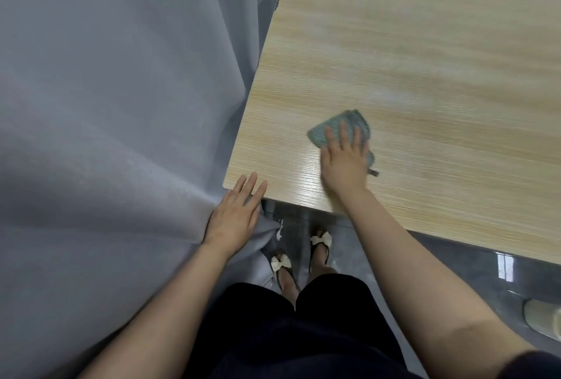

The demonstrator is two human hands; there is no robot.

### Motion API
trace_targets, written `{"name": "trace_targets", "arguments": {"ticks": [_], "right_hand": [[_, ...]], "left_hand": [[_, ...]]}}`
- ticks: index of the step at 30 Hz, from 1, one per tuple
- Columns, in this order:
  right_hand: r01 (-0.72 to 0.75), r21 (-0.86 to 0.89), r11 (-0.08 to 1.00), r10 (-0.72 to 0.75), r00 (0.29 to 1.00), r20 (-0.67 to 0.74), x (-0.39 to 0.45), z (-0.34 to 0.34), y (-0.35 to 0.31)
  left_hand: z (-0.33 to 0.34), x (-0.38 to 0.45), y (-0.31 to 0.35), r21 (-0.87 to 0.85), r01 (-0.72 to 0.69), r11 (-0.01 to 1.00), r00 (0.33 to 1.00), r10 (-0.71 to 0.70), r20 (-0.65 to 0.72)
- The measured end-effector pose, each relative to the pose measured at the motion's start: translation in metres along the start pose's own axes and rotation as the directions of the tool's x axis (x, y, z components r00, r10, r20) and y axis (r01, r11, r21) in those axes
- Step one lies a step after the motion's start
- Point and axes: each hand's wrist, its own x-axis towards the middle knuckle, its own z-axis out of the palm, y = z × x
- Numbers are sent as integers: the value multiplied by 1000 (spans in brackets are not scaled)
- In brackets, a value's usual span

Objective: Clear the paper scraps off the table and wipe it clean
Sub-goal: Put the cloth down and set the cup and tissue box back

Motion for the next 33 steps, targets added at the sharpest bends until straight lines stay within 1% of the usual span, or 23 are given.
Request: {"name": "trace_targets", "arguments": {"ticks": [3, 6, 8, 9, 11, 13, 17, 20, 22, 24, 25, 27, 29, 31, 33], "right_hand": [[188, 2, 982, -188, 979, 83, 14, 12, -57], [373, -12, 928, -366, 916, 165, 20, 24, -104], [462, -31, 887, -447, 872, 198, 22, 28, -116], [481, -35, 876, -465, 862, 199, 21, 29, -114], [477, -29, 878, -466, 868, 170, 17, 27, -101], [424, -6, 906, -419, 899, 130, 6, 24, -77], [251, 23, 968, -252, 967, 46, -30, 18, -11], [125, 42, 991, -124, 992, -20, -56, 16, 30], [77, 28, 997, -75, 996, -56, -66, 19, 37], [63, 31, 998, -62, 996, -61, -69, 21, 29], [85, 30, 996, -84, 996, -38, -70, 24, 21], [199, 0, 980, -199, 980, 3, -73, 31, 0], [317, -16, 948, -317, 948, 32, -75, 39, -26], [395, -19, 918, -393, 916, 81, -75, 45, -52], [471, -27, 882, -467, 879, 100, -69, 49, -76]], "left_hand": [[2, -5, -7, 8, -2, 1000, 1000, 2, -11], [8, -11, -13, 24, 3, 1000, 1000, -2, -24], [8, -14, -14, 40, 7, 999, 999, -5, -48], [8, -15, -15, 41, 14, 999, 999, -12, -53], [6, -18, -15, 41, 25, 999, 998, -23, -53], [6, -21, -16, 29, 23, 999, 997, -21, -68], [8, -27, -19, 30, 44, 999, 999, -43, -34], [6, -29, -19, 32, 52, 998, 998, -51, -33], [5, -28, -19, 51, 57, 997, 998, -58, 2], [4, -28, -17, 66, 70, 995, 997, -72, 21], [3, -28, -16, 61, 77, 995, 997, -78, 22], [3, -28, -15, 39, 89, 995, 996, -90, 22], [3, -27, -16, 49, 80, 996, 996, -81, 20], [3, -26, -16, 47, 82, 996, 996, -83, 24], [3, -26, -18, 13, 141, 990, 989, -142, 31]]}}
